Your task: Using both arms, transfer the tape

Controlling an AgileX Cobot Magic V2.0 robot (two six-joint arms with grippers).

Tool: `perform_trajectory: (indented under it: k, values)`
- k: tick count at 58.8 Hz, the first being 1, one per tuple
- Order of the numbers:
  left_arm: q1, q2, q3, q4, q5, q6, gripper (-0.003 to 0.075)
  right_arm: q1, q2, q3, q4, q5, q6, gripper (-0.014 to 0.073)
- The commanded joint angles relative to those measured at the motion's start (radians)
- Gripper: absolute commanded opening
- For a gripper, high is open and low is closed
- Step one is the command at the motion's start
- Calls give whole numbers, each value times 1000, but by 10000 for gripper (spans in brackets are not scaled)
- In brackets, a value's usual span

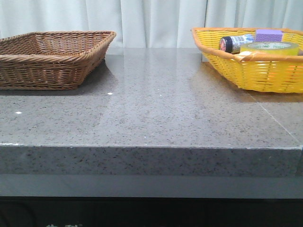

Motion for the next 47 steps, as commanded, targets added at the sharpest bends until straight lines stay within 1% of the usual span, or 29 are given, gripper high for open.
perform_trajectory:
  k: [1, 11, 18, 23, 29, 37, 47]
  values:
    - [2, -17, 38, -7, -77, -11, -20, -5, -27, -27, 2, -84, -4, -68]
    - [2, -17, 38, -7, -77, -11, -20, -5, -27, -27, 2, -91, -4, -68]
    - [2, -17, 36, -7, -107, -11, -20, -5, -27, -29, -3, -96, -4, -68]
    - [2, -17, 17, -14, -106, -11, -20, -5, -27, -52, -29, -84, -5, -68]
    - [2, -14, -45, -30, -44, -11, -20, -5, -16, -120, -38, -55, -5, -68]
    - [2, 17, -146, -34, 36, -11, -20, -11, 65, -220, -64, 11, -5, -68]
    - [2, 113, -285, -34, 149, -11, -20, -74, 225, -363, -115, 106, -4, -68]
